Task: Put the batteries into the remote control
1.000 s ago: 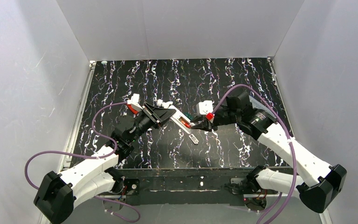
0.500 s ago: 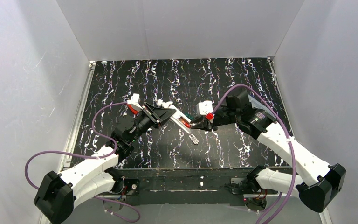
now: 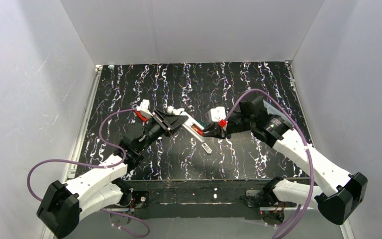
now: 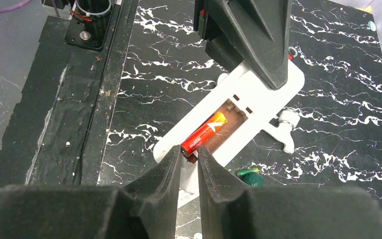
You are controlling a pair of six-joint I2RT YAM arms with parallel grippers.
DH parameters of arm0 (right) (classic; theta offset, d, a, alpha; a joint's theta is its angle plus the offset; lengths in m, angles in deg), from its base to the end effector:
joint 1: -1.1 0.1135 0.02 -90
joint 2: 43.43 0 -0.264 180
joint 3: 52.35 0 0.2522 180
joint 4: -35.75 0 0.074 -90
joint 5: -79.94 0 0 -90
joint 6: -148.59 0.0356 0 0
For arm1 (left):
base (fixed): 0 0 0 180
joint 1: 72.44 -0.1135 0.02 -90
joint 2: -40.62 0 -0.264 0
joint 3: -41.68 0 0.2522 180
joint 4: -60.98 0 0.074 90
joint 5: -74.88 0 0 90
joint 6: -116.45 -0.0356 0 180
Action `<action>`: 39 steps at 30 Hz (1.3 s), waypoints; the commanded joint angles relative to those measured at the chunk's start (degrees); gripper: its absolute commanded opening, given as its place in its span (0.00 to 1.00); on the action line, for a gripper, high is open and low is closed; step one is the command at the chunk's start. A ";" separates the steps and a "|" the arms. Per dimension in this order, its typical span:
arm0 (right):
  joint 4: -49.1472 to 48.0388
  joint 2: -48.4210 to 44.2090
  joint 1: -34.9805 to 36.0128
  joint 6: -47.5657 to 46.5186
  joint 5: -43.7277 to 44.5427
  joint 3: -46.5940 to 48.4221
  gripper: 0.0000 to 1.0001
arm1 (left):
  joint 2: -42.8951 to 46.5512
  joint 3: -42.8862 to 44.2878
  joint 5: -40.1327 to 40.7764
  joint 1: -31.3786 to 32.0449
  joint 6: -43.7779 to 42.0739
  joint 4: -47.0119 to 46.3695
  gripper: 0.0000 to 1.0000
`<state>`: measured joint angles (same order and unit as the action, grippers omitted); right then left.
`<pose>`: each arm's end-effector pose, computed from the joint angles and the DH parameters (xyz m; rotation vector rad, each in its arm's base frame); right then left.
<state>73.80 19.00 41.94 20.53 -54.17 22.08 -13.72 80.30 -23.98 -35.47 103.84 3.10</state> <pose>0.1608 0.1717 0.3562 -1.5913 1.1714 0.8049 0.1483 -0.1185 0.3329 -0.1800 0.9904 -1.9205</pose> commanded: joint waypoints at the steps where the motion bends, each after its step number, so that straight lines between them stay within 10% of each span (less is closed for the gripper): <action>1: 0.49 0.50 -0.41 -1.35 -1.65 3.15 0.26 | 0.21 2.08 -0.83 0.25 0.81 -6.70 0.00; 39: 2.79 3.49 -0.54 -2.50 -4.66 5.25 0.20 | 0.06 2.03 -0.72 0.24 0.75 -6.65 0.00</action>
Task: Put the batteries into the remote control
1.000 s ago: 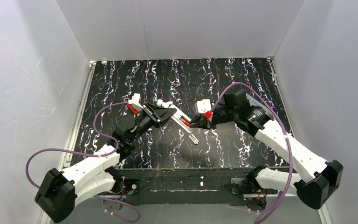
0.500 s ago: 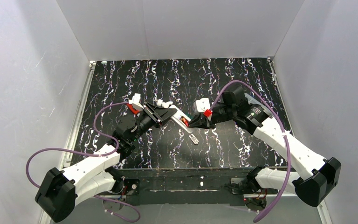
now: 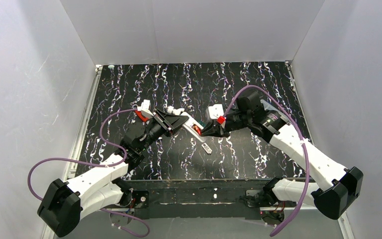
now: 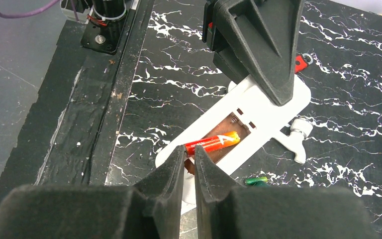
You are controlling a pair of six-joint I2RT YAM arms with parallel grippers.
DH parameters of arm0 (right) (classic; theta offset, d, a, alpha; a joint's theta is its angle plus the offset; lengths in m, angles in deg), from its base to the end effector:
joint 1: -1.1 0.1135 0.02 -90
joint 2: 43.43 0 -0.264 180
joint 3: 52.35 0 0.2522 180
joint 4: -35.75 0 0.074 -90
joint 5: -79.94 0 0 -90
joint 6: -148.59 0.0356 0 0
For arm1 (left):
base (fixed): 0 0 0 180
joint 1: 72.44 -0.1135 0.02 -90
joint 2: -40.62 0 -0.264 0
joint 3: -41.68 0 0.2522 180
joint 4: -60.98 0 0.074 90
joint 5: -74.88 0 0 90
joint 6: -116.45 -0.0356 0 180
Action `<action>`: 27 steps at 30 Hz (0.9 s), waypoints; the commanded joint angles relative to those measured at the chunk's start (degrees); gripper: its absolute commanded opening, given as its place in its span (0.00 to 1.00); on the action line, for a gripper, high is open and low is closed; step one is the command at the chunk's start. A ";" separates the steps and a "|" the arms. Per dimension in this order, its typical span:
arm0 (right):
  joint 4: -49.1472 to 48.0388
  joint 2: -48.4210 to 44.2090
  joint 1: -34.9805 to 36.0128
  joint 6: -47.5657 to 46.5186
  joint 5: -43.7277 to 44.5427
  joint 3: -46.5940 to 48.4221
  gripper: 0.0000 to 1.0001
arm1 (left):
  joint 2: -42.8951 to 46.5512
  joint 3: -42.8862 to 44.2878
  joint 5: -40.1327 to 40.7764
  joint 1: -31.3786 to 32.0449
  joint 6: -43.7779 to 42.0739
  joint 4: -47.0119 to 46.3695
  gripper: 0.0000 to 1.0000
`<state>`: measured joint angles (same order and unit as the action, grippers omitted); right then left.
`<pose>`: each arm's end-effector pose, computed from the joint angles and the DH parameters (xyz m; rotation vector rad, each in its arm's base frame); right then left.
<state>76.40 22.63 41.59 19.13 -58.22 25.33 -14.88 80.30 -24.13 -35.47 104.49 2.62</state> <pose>0.1694 0.1795 0.3582 -1.6346 1.1568 0.8757 0.1513 -0.1209 0.3301 -0.1885 1.0055 -1.9287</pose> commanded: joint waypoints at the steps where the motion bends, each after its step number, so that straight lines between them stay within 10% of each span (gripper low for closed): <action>1: 0.32 -0.22 -0.23 -1.21 -0.44 1.92 0.20 | 1.27 2.02 -0.62 0.17 0.03 -6.19 0.00; 27: 0.80 -2.46 -0.86 -1.77 2.36 0.72 0.20 | 1.54 2.03 -0.66 0.21 -0.23 -6.20 0.00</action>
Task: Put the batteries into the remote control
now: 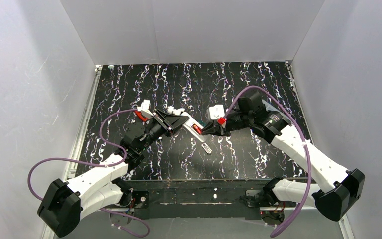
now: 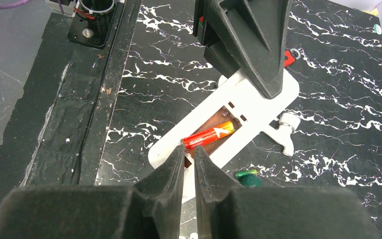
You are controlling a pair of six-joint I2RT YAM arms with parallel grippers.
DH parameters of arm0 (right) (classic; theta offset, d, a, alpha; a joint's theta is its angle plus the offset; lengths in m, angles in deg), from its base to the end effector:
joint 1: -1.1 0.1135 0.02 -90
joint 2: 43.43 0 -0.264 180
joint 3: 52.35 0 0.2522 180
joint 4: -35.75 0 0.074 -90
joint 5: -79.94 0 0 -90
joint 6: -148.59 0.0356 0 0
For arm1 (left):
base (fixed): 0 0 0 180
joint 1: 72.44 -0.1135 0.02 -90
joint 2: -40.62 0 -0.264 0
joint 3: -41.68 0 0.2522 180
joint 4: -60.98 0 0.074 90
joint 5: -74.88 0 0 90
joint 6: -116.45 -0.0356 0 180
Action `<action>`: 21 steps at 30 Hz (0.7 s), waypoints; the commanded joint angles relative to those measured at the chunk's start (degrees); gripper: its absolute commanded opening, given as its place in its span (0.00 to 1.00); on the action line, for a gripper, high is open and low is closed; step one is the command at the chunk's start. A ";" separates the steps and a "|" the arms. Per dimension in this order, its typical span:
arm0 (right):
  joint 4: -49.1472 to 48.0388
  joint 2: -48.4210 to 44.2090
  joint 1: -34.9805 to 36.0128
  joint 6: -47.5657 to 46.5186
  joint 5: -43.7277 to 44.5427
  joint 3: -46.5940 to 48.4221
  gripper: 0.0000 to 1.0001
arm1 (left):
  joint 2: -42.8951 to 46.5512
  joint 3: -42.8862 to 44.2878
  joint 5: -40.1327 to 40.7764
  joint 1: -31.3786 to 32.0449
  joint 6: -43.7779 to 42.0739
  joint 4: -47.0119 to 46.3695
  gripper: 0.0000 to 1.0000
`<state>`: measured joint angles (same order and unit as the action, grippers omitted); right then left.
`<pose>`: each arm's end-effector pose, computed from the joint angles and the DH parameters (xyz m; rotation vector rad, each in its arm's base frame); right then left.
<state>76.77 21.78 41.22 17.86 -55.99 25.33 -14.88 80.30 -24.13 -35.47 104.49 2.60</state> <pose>0.1688 0.1757 0.3604 -1.6280 1.1586 0.8150 0.1513 -0.1209 0.3302 -0.1884 1.0052 -1.9288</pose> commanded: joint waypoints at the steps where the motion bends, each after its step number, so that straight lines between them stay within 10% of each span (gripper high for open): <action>1: 0.42 -1.80 -0.63 -0.42 0.10 0.81 0.20 | 1.62 2.03 -0.65 0.27 -0.23 -6.07 0.00; 8: -5.52 -3.48 -0.98 10.05 1.75 0.88 0.25 | 1.74 1.92 -0.67 0.28 -0.97 -5.93 0.00; 16: -7.41 -6.21 -1.02 31.66 2.93 1.60 0.66 | 2.01 2.05 -0.37 0.24 -1.49 -5.67 0.00; 21: -12.36 -10.30 -0.86 48.66 11.22 -0.89 0.68 | 1.72 2.42 -0.48 0.25 -1.64 -5.38 0.00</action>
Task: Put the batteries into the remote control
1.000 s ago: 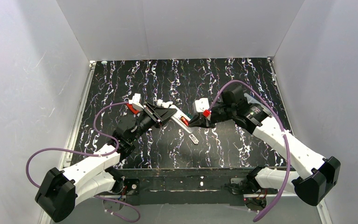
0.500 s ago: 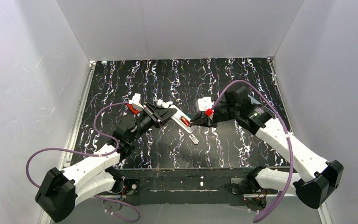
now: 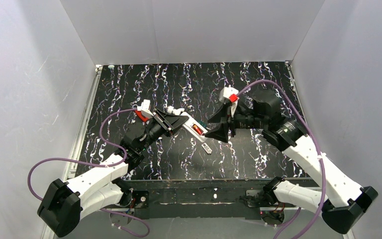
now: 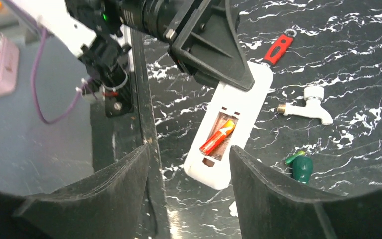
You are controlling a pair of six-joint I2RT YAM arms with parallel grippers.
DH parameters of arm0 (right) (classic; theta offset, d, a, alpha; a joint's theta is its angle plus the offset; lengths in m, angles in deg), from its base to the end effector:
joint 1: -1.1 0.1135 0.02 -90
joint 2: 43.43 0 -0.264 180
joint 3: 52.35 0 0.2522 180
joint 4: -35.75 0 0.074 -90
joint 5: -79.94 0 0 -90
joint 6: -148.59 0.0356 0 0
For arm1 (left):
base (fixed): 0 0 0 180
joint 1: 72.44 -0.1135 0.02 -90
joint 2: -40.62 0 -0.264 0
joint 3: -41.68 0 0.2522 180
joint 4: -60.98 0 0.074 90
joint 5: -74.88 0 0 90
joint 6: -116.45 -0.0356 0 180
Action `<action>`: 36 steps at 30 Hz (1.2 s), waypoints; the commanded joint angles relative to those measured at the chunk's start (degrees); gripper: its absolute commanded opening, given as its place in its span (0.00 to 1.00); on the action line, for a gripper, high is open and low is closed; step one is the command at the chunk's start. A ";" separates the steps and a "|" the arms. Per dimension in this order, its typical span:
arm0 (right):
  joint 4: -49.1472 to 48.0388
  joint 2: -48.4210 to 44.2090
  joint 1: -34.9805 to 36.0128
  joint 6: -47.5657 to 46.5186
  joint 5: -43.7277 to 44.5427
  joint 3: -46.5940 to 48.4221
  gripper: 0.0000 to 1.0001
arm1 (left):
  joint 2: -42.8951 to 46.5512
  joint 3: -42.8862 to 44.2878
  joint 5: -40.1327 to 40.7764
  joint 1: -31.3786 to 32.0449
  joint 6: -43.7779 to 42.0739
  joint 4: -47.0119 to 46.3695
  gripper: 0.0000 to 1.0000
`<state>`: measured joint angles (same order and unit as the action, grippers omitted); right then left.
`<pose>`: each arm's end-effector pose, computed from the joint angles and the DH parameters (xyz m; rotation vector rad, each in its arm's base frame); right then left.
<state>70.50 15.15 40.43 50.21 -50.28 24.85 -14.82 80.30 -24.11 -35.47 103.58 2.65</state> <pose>0.1545 0.1563 0.3912 -1.2067 1.4771 1.0178 0.1512 -0.1208 0.3303 -0.1802 1.0035 -1.9143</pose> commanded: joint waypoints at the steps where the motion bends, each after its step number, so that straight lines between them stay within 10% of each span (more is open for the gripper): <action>1: -5.57 -4.00 0.02 17.17 6.16 -0.34 0.67 | 1.56 2.42 -0.56 0.20 -0.74 -5.47 0.00; 27: -17.92 -3.89 9.31 -11.58 15.76 -11.22 0.75 | -0.50 2.28 -1.96 0.22 -5.92 -12.10 0.00; 36: -18.02 -3.37 11.89 -11.79 16.39 -11.46 0.62 | -0.28 1.93 -1.67 0.28 -5.72 -12.18 0.00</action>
<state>55.31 11.46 51.18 39.59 -33.65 13.99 -16.22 80.48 -25.23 -35.47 98.46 -3.08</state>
